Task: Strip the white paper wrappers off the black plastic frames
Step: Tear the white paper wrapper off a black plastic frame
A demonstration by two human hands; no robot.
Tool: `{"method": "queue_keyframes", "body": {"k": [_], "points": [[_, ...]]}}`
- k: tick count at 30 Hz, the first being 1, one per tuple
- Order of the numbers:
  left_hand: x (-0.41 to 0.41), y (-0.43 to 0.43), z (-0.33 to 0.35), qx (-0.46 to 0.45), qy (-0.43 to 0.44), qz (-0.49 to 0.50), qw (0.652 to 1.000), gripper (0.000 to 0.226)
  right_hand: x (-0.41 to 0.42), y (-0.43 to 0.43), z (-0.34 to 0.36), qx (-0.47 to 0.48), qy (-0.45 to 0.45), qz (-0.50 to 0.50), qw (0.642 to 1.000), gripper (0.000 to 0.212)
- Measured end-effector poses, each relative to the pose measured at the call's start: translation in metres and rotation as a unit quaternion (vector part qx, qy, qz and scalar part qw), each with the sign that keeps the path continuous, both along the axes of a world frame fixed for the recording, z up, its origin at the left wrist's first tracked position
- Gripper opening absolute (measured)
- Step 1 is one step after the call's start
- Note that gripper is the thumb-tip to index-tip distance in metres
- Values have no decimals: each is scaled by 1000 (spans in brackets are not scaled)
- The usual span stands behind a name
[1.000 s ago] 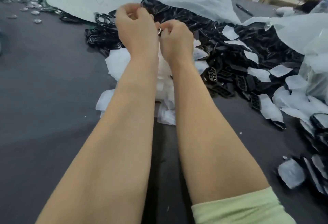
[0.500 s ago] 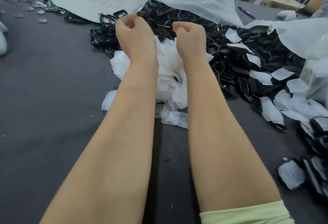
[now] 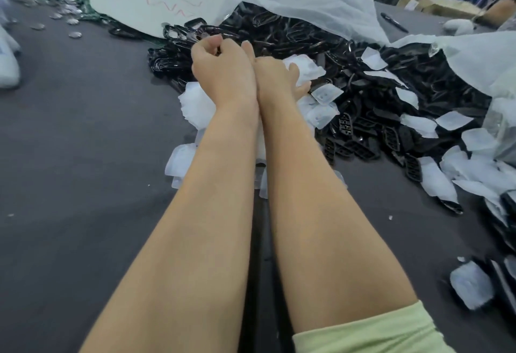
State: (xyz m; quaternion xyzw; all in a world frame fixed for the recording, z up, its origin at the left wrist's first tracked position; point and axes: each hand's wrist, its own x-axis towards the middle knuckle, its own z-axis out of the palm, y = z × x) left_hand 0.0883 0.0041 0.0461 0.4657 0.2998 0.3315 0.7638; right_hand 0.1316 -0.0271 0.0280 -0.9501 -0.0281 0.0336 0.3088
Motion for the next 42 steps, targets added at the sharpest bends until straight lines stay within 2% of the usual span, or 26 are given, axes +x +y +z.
{"method": "queue_keyframes", "body": {"k": [5, 9, 13, 16, 19, 22, 24, 27, 30, 34, 37, 39, 42], "points": [[2, 1, 1, -17, 0, -15, 1000, 13, 5, -2, -4, 59, -16, -2, 998, 60], [0, 1, 4, -19, 1, -13, 1000, 21, 5, -1, 2, 61, -1, 10, 998, 57], [0, 3, 2, -55, -12, -22, 998, 19, 4, 0, -1, 66, -15, 10, 998, 57], [0, 0, -1, -39, -10, -17, 999, 14, 5, -2, -3, 84, -22, 13, 996, 55], [2, 2, -3, -42, -10, -13, 999, 11, 4, 0, -2, 61, -19, 40, 997, 53], [4, 14, 2, -73, 5, -17, 997, 27, 2, 4, -2, 21, -16, 63, 998, 52], [8, 22, 5, -96, 19, -42, 994, 15, 1, 5, -1, 10, -10, 64, 998, 56], [12, 28, 7, -109, 55, -94, 988, 22, 1, 6, -2, 4, -27, 62, 998, 59], [14, 29, 6, -92, 68, -126, 985, 21, -1, 5, -4, 19, -47, 64, 997, 58], [12, 28, 9, -80, 66, -139, 985, 35, -1, 4, -2, 55, -66, 35, 996, 63], [8, 26, 11, -69, 63, -142, 985, 35, -6, 1, 2, 75, -87, 37, 993, 65], [6, 23, 11, -43, 59, -133, 988, 31, -12, -1, 4, 109, -106, 37, 988, 66], [3, 12, 14, 38, 67, -134, 988, 39, -17, -6, 7, 122, -125, 50, 983, 54]]}}
